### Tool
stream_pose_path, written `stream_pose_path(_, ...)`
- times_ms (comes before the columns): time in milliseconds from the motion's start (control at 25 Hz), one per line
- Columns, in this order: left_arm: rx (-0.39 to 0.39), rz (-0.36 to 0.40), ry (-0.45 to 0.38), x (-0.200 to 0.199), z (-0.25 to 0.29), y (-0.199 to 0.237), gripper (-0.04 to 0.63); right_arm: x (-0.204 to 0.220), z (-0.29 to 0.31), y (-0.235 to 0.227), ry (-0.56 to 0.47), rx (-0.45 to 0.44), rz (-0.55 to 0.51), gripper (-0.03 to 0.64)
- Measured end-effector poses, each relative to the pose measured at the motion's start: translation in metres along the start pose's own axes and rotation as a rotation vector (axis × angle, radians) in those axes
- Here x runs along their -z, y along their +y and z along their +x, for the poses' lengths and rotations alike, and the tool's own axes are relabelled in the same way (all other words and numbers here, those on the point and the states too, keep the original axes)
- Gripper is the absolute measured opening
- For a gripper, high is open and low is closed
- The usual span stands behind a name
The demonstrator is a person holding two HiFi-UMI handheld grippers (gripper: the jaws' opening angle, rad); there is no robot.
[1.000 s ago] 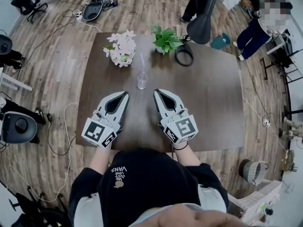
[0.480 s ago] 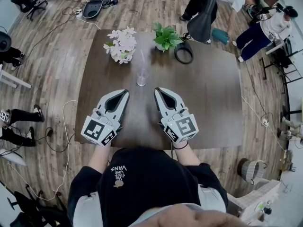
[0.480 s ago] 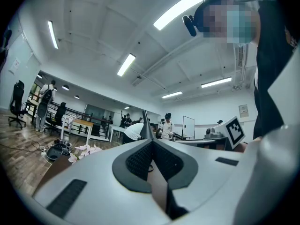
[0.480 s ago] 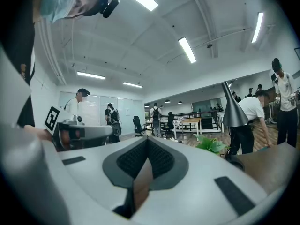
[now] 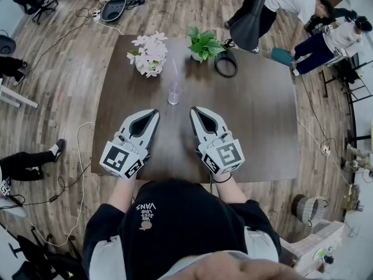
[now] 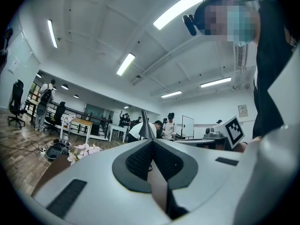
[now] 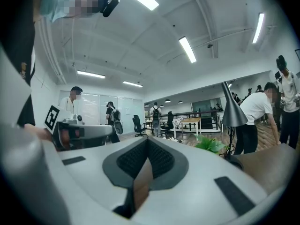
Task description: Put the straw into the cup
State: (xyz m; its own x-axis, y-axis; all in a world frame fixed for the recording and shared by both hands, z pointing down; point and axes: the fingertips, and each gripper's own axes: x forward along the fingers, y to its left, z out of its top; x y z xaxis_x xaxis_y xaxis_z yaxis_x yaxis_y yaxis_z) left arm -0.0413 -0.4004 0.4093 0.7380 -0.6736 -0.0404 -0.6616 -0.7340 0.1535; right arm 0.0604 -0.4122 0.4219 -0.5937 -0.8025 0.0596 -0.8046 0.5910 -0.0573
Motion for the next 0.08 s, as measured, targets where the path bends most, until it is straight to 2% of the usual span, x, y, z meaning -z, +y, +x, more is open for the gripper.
stream_pose_path(80, 0.0, 0.002, 0.0, 0.0002, 0.0009, 0.0005, 0.01, 0.0006, 0.0009, -0.0005, 0.0, -0.001, -0.001, 0.017)
